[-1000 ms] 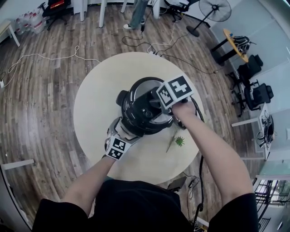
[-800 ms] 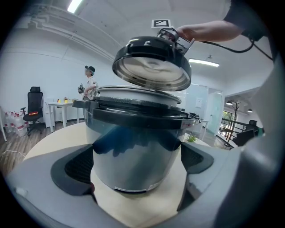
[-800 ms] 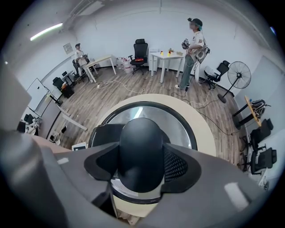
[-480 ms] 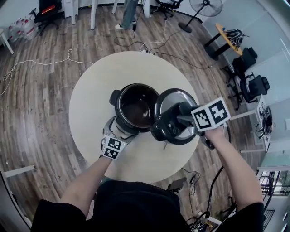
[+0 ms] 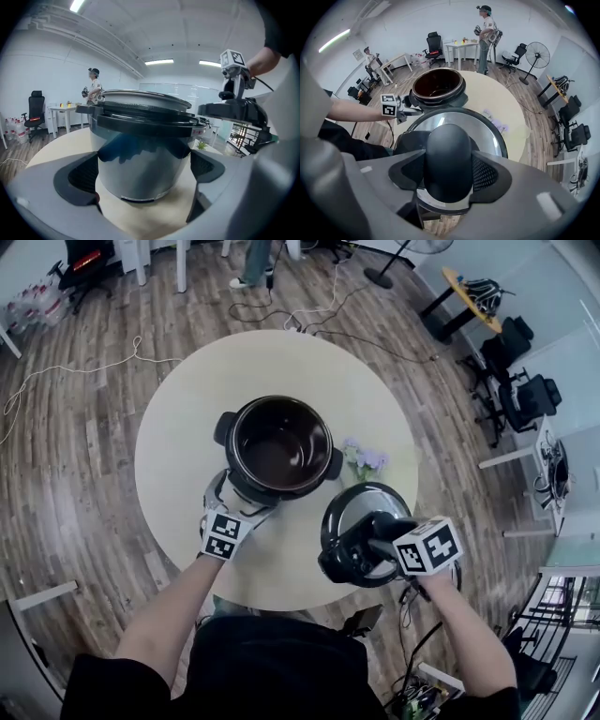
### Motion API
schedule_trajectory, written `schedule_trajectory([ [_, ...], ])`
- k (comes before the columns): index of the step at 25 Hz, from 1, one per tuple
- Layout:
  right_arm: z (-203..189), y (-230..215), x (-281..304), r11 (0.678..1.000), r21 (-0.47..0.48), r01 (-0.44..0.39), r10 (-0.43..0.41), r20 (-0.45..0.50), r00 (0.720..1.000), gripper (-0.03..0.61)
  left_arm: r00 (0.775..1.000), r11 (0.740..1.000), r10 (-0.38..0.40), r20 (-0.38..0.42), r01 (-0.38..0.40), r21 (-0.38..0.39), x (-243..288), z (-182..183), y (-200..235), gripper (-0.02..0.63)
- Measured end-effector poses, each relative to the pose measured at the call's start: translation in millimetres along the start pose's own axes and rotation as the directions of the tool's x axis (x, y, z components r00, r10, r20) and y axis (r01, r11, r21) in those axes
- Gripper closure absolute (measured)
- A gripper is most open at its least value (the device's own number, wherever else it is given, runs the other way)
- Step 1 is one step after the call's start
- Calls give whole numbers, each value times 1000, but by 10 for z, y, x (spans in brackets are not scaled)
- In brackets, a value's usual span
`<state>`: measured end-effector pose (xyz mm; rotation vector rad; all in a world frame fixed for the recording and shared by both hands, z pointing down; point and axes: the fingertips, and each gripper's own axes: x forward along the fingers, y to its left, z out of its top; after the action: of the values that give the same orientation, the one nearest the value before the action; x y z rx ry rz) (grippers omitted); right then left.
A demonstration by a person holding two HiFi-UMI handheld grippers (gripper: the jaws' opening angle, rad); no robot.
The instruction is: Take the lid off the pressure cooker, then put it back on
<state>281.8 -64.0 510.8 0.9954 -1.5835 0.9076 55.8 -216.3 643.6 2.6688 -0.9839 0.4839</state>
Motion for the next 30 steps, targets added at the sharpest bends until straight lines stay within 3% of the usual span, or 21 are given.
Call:
schedule_trajectory([
  [6, -259, 516, 529, 997, -62, -50, 50, -14, 999, 293, 1000, 1000, -1, -20, 1, -3, 3, -22, -4, 23],
  [15, -209, 1068, 1469, 981, -187, -51, 48, -20, 999, 293, 999, 1000, 0, -34, 0, -6, 3, -30, 1, 23],
  [23, -334, 1234, 2015, 986, -153, -63, 50, -84, 995, 293, 999, 1000, 1, -39, -1, -2, 10, -36, 10, 23],
  [30, -370, 1234, 2216, 989, -144, -40, 32, -59, 998, 293, 999, 1000, 2, -40, -2, -1, 14, -51, 4, 23],
])
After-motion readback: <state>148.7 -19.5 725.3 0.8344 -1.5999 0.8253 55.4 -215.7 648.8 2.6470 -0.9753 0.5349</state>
